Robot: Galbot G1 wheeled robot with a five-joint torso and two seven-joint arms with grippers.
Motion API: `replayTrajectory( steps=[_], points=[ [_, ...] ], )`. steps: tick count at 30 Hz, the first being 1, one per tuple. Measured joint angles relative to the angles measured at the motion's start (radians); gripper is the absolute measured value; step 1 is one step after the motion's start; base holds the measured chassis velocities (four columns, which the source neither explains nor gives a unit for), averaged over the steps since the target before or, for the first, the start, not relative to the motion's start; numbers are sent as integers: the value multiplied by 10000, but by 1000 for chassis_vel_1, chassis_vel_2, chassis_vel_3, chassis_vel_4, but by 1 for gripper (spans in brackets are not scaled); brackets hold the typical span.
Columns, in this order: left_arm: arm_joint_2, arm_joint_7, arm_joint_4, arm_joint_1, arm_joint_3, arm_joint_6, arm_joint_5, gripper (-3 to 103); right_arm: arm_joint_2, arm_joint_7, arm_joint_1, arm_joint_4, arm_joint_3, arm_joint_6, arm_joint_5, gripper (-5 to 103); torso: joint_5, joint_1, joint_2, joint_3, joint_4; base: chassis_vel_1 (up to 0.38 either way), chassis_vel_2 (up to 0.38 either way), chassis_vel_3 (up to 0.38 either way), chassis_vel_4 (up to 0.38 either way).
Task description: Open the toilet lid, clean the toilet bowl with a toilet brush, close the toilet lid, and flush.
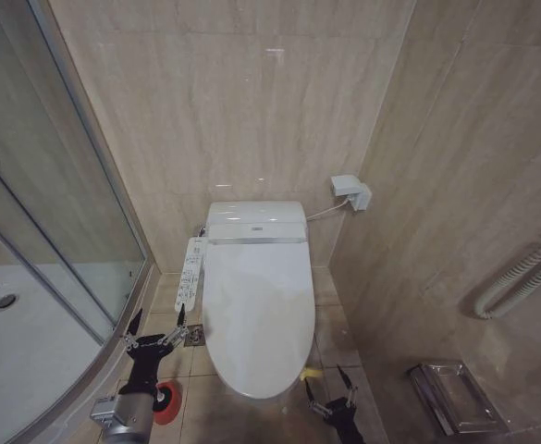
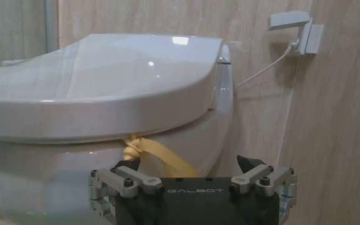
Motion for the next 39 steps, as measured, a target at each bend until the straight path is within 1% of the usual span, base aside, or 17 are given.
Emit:
replayTrajectory(
  steps=[7, 8, 13, 14, 22, 23, 28, 29, 36, 37, 39],
  points=[
    [-27, 1, -38, 58, -115, 0, 6, 100, 11, 0, 152, 4, -15, -75, 252, 100, 0, 0, 0, 0, -3, 0, 0, 0, 0],
    [-45, 1, -36, 44, -133, 0, 8, 100, 3, -7, 150, 10, -26, -81, 286, 95, 2, 0, 0, 0, 1, 0, 0, 0, 0],
    [-129, 0, 23, -12, -121, 0, 34, 100, -37, -67, 37, 63, -54, -63, 343, 95, 2, 0, 0, -1, 0, 0, 0, 0, 0],
    [-165, 1, 51, -22, -83, 0, 57, 100, -48, -73, -1, 94, -65, -58, 383, 68, 0, 0, 0, -1, 0, 0, 0, 0, 0],
    [-255, 4, 143, -55, 20, 0, 163, 100, -24, -128, -53, 88, -98, 27, 452, 68, 1, 0, 0, -1, -1, 0, 0, 0, 0],
    [-261, 7, 149, -66, 23, 1, 177, 100, -12, -145, -56, 88, -114, 40, 465, 41, 1, 0, 0, -1, -1, 0, 0, 0, 0],
    [-264, 14, 152, -71, 26, 7, 191, 100, 30, -159, -58, 82, -137, 55, 468, 41, 1, 0, 0, -1, -1, 0, 0, 0, 0],
    [-260, 15, 153, -70, 23, 8, 191, 100, 43, -159, -63, 77, -143, 70, 468, 14, 1, 0, 0, -1, -1, 0, 0, 0, 0],
    [-253, 20, 170, -69, 16, 8, 192, 100, 50, -159, -137, 80, -148, 100, 462, 14, 1, 0, 0, -1, -1, 0, 0, 0, 0],
    [-257, 20, 174, -68, 25, 7, 191, 100, 40, -159, -178, 103, -136, 123, 461, 0, 1, 0, 0, -1, -1, 0, 0, 0, 0],
    [-260, 21, 174, -68, 29, 6, 191, 100, 34, -159, -210, 137, -133, 131, 461, 0, 2, 0, 0, -1, 0, 0, 0, 0, 0]
  ],
)
